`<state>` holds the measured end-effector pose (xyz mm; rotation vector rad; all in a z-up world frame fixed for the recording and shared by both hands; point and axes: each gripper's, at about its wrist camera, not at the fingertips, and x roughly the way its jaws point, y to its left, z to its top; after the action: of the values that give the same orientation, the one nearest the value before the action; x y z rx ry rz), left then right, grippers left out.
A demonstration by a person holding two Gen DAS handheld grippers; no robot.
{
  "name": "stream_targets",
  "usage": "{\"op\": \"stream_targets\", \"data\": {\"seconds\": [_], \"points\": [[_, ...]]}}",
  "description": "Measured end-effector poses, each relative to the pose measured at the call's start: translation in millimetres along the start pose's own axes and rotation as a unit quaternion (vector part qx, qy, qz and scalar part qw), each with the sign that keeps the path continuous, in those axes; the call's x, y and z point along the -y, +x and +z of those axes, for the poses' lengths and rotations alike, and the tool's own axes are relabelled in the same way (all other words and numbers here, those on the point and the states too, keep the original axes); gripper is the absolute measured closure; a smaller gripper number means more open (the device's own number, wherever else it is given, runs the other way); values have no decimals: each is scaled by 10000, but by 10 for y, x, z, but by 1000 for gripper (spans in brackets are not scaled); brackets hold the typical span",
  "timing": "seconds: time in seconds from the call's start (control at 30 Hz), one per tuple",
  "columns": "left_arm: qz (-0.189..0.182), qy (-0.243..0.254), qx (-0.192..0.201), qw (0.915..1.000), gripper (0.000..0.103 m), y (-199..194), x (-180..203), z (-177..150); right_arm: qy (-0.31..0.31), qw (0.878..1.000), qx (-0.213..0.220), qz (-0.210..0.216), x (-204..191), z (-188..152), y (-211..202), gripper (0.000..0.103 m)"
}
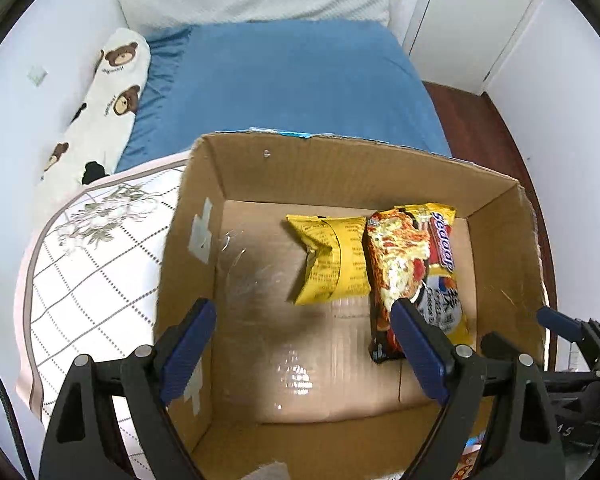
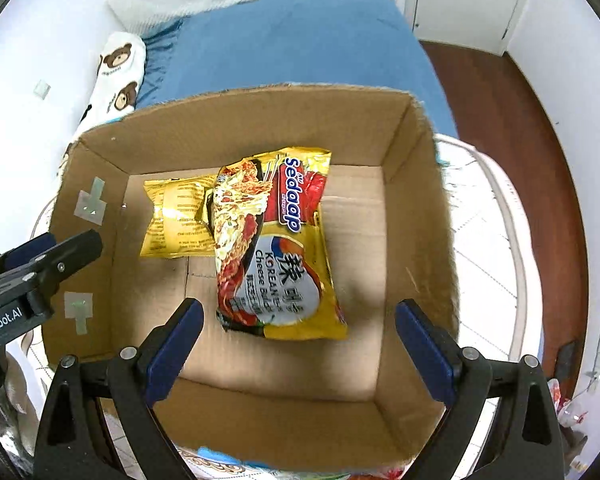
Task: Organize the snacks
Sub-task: 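Move both tools back over the snack pile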
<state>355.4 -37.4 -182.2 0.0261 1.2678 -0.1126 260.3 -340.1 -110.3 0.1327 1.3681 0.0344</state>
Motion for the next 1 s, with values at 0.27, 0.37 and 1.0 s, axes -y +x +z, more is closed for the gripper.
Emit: {"op": "stream_targets", "data": {"seconds": [0.27, 0.37, 1.0], "points": [[-42, 95, 440, 9990, 13, -509, 20, -270, -139, 9983, 556, -98, -517, 98, -122, 4], [-58, 124, 622, 9980, 13, -708, 22, -375, -151, 9974, 704, -52, -590, 12, -297, 4], [-43, -622, -808, 9948, 14, -162, -461, -1880, 1194, 9887, -547, 725, -175, -1421, 450, 4]]}}
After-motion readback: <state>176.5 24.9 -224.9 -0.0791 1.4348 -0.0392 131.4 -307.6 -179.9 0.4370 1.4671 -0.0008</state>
